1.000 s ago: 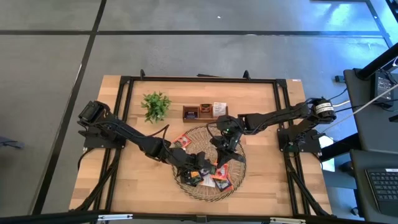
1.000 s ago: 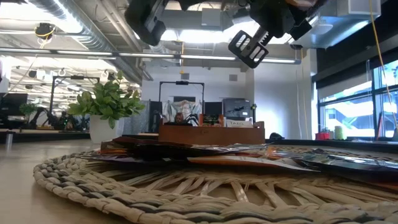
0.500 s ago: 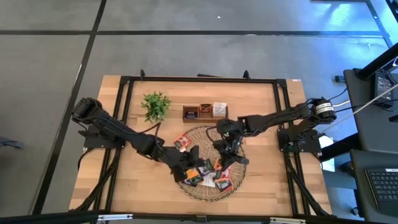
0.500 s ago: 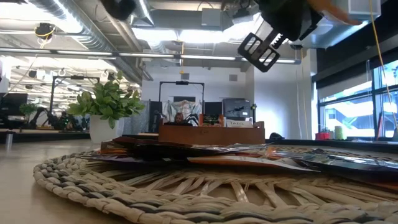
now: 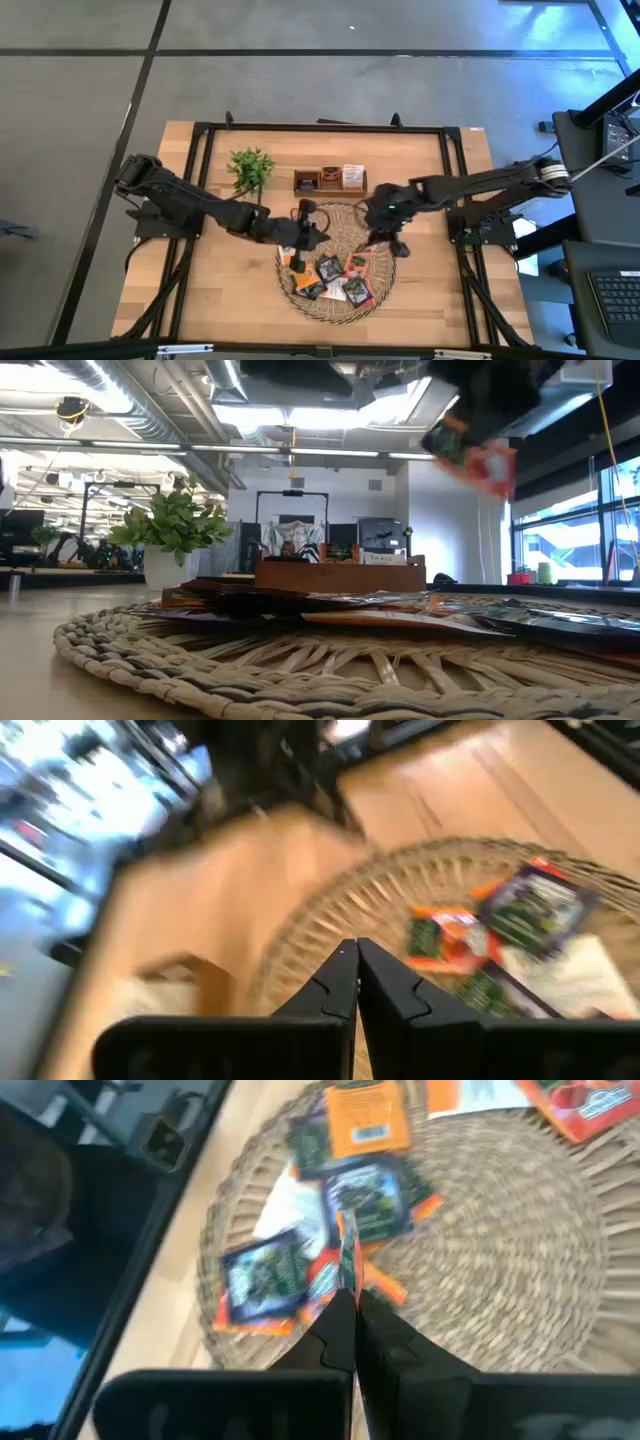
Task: Pick & Place Tea
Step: Put the orange and black tea bag into the middle section of the wooden organizer
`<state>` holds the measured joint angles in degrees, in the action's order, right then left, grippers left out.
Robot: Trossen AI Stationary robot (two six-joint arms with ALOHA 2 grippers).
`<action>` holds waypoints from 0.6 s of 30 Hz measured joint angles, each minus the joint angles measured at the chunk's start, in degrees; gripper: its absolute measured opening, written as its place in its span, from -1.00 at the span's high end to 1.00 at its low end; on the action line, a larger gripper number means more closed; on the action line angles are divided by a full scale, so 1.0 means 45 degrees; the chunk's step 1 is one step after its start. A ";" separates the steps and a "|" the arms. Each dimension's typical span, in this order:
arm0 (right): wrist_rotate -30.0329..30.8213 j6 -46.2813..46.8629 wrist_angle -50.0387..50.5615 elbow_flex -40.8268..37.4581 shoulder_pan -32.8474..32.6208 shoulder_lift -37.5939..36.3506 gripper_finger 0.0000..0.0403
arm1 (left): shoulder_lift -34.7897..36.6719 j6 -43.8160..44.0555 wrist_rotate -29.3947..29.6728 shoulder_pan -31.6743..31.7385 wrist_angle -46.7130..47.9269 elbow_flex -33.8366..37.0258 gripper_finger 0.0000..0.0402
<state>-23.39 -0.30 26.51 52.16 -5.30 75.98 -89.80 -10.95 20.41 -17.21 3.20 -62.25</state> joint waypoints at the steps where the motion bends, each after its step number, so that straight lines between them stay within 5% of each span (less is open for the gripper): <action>1: -0.0035 0.0110 -0.0314 -0.0432 -0.0009 -0.0472 0.97 | 0.0000 0.0370 -0.0586 0.0187 0.0027 0.0128 0.98; 5: 0.1887 0.1053 -0.2236 -0.2623 0.0001 -0.2793 0.97 | 0.0005 0.1655 -0.1759 0.0981 -0.1249 0.1107 0.98; 10: 0.4598 0.1807 -0.5176 -0.4580 0.0001 -0.4563 0.97 | 0.0063 0.3130 -0.0949 0.2093 -0.3411 0.2380 0.98; 18: 0.5106 0.1655 -0.7845 -0.5844 0.0013 -0.4081 0.97 | 0.0063 0.3946 -0.1628 0.2933 -0.4578 0.2465 0.98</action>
<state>-0.41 7.14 -8.79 25.87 -5.24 57.61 -89.52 6.81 13.08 -4.02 -17.40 -51.16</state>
